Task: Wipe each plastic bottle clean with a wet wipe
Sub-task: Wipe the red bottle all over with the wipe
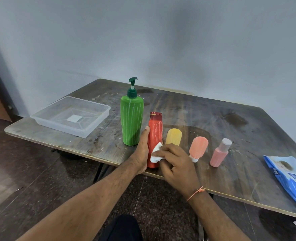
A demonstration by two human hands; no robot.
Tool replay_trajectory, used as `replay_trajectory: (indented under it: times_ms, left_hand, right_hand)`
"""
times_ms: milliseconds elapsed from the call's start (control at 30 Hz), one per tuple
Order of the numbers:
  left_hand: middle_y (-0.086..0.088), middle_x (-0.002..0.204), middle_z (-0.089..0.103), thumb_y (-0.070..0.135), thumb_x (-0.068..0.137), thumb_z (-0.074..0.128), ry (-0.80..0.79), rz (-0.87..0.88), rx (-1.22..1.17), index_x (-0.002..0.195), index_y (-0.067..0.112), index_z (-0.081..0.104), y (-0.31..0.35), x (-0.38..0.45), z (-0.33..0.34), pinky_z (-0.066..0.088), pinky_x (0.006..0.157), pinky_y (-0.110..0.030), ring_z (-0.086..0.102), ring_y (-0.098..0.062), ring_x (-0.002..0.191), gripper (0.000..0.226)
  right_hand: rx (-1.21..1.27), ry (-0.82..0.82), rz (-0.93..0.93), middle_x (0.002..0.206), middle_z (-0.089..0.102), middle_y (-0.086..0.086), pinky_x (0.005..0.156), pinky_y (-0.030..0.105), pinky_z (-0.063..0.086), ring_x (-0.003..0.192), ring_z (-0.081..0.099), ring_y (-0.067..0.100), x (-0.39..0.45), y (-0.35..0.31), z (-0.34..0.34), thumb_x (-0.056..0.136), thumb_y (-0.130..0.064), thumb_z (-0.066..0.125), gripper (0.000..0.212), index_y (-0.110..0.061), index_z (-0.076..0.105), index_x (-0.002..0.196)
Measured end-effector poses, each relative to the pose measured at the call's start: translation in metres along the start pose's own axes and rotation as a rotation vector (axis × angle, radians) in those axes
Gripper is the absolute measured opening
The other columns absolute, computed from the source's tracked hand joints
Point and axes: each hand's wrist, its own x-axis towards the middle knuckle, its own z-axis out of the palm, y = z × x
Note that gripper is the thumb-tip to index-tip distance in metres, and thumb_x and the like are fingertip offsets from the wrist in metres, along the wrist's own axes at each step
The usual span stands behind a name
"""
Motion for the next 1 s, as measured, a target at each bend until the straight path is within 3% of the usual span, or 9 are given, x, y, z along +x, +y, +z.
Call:
replay_trajectory:
  times_ms: [233, 400, 567, 700, 867, 1000]
  left_hand:
    - [-0.008, 0.088, 0.071, 0.073, 0.099, 0.036, 0.027, 0.033, -0.021, 0.11, 0.008, 0.068, -0.003, 0.004, -0.003, 0.058, 0.074, -0.033, 0.069, -0.018, 0.079, 0.074]
    - [-0.009, 0.086, 0.074, 0.065, 0.105, 0.028, 0.041, 0.012, -0.029, 0.105, 0.009, 0.072, -0.003, 0.005, -0.002, 0.058, 0.077, -0.034, 0.07, -0.018, 0.078, 0.071]
    - [-0.005, 0.076, 0.069, 0.062, 0.106, 0.029, 0.023, -0.016, -0.063, 0.096, 0.012, 0.069, 0.0, 0.0, -0.001, 0.056, 0.068, -0.031, 0.066, -0.017, 0.071, 0.065]
    - [-0.009, 0.084, 0.067, 0.064, 0.105, 0.029, 0.007, -0.014, -0.053, 0.099, 0.01, 0.069, 0.0, 0.003, -0.002, 0.056, 0.071, -0.032, 0.066, -0.018, 0.075, 0.067]
    - [-0.006, 0.079, 0.067, 0.063, 0.106, 0.029, -0.006, 0.001, -0.038, 0.095, 0.012, 0.068, -0.001, 0.0, -0.002, 0.055, 0.069, -0.031, 0.065, -0.016, 0.072, 0.065]
    - [-0.007, 0.08, 0.068, 0.062, 0.106, 0.028, 0.0, -0.008, -0.032, 0.098, 0.011, 0.068, 0.001, 0.0, 0.0, 0.056, 0.07, -0.032, 0.066, -0.017, 0.073, 0.065]
  right_hand:
    - [-0.089, -0.014, -0.003, 0.114, 0.071, -0.009, 0.085, 0.034, 0.055, 0.099, 0.065, 0.015, 0.009, -0.012, -0.003, 0.094, -0.009, 0.066, 0.026, -0.021, 0.076, 0.114]
    - [-0.218, -0.015, 0.017, 0.107, 0.073, -0.007, 0.076, 0.037, 0.055, 0.089, 0.062, 0.016, 0.012, -0.009, -0.011, 0.092, -0.017, 0.067, 0.022, -0.019, 0.073, 0.113]
    - [-0.246, -0.059, -0.083, 0.107, 0.072, -0.004, 0.079, 0.03, 0.052, 0.088, 0.061, 0.019, 0.019, -0.015, -0.009, 0.093, -0.014, 0.071, 0.022, -0.019, 0.077, 0.114]
    - [-0.321, -0.08, -0.153, 0.098, 0.07, -0.004, 0.07, 0.038, 0.052, 0.081, 0.056, 0.02, 0.023, -0.011, -0.014, 0.091, -0.015, 0.071, 0.012, -0.017, 0.076, 0.101]
    - [-0.323, -0.103, -0.186, 0.107, 0.068, -0.002, 0.073, 0.035, 0.054, 0.087, 0.06, 0.02, 0.021, -0.012, -0.009, 0.098, -0.019, 0.067, 0.021, -0.021, 0.076, 0.117]
    - [-0.327, -0.099, -0.202, 0.103, 0.069, -0.003, 0.071, 0.037, 0.054, 0.085, 0.06, 0.02, 0.023, -0.008, -0.015, 0.094, -0.019, 0.07, 0.019, -0.021, 0.078, 0.111]
